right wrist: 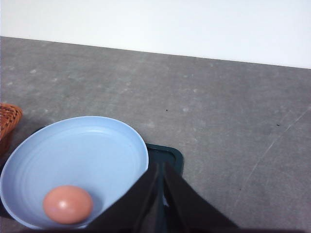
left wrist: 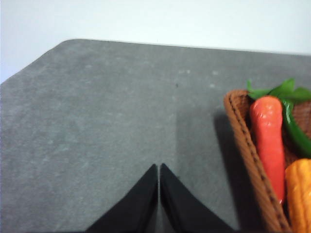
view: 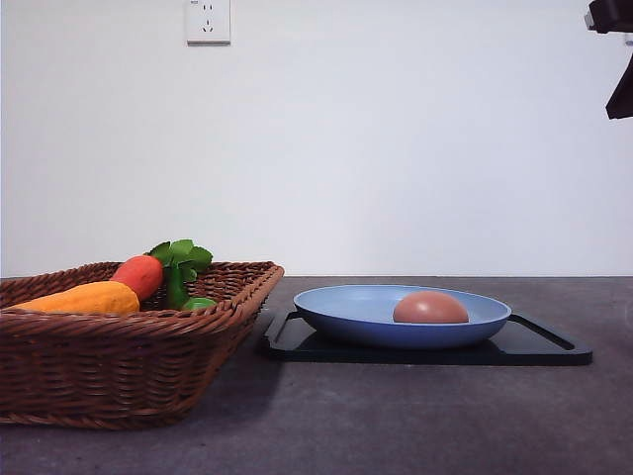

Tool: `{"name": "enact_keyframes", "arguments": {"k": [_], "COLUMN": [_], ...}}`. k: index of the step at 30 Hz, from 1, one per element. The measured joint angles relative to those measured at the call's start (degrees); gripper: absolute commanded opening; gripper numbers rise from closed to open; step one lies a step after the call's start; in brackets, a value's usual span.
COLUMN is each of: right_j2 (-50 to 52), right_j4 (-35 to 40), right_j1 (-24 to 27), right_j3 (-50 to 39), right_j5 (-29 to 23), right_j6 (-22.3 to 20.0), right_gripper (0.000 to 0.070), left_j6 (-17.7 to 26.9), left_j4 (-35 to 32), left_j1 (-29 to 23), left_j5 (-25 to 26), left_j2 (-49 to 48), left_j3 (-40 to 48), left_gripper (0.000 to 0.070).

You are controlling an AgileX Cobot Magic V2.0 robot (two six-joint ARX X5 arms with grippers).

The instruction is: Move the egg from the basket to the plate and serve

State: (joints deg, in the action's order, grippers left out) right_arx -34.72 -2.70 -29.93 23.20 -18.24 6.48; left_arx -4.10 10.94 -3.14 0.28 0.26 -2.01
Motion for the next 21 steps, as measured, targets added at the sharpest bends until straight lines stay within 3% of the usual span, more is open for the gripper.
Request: {"name": "enact_keyframes", "arguments": {"k": [21], "right_j2": [0.0], "right_j4": [0.01], "right_j1": [0.0], "right_j3": [0.0], "right_j5": [0.0], "right_j6": [0.0], "right_gripper": [0.0], "left_j6": [-1.46], "left_j4": [-0.53], "left_j1": [0.0], "left_j5": [-0.01], "left_j2": [0.02], "left_j3": [0.23], "left_gripper": [0.0]}}
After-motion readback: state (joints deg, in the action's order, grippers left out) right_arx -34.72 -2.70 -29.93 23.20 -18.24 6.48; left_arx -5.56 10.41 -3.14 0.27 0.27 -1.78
